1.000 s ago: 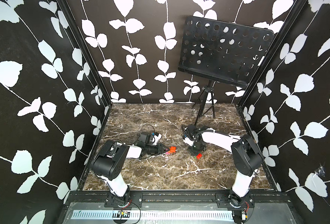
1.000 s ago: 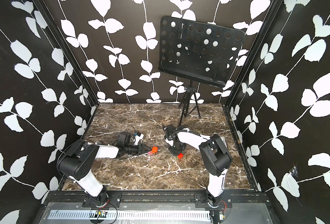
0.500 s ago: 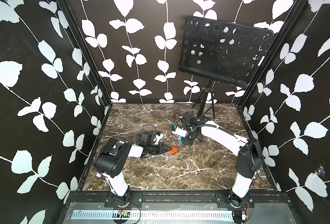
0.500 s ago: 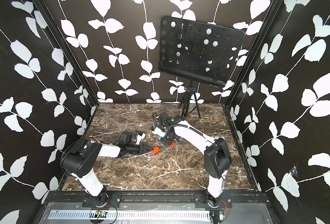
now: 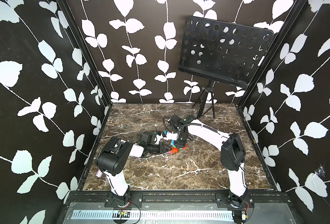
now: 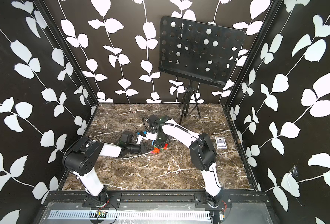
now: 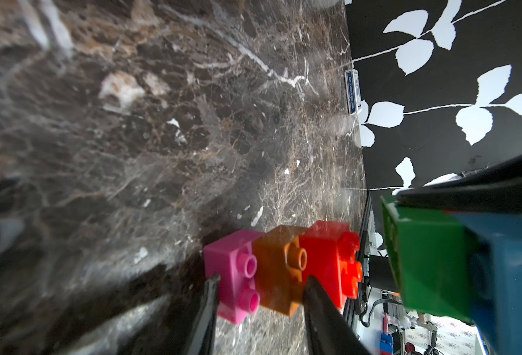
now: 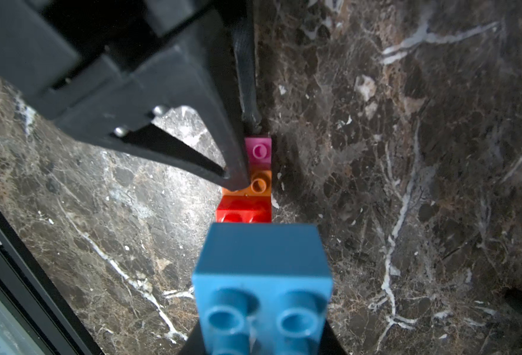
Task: Assemble the letter y with lego
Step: Assemble the lego brick with the lego brick.
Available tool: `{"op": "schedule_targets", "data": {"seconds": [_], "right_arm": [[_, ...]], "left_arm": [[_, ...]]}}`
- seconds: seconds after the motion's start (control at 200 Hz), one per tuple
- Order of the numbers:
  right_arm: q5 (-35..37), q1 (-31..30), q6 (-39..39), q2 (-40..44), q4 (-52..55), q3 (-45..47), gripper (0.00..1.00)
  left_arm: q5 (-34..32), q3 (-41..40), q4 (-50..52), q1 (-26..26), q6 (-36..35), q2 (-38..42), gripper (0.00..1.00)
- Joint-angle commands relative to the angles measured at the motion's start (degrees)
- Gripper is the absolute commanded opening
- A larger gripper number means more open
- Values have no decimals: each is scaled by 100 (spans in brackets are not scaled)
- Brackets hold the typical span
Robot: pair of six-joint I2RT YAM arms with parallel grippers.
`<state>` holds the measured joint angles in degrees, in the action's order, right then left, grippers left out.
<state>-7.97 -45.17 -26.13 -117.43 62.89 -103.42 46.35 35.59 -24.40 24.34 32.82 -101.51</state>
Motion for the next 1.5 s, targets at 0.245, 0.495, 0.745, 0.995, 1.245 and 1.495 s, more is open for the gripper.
{"op": "schedule_targets", "data": {"seconds": [0.245,0.495,0.745,0.995,1.245,1.495], "right_arm": [[-173,-63,27,-329,320,-303,27],[-275,-73,209,-268,208,-100,27],[-298,-115,207,-195,262,50,27],[-237,-150,175,-179,223,202,27],[-61,-211,97,-252,65,238,26],[10,-300,228,-341,-58,259,26]], "left_arm": [[-654,-203,736,62,-92,-447,45],[-620,-224,665,62,-90,-517,45],[-618,-202,665,61,-74,-571,45],[-628,-190,691,62,-73,-587,45],[-624,-184,691,62,-74,-594,45],[-629,-184,700,60,-65,-594,45]]}}
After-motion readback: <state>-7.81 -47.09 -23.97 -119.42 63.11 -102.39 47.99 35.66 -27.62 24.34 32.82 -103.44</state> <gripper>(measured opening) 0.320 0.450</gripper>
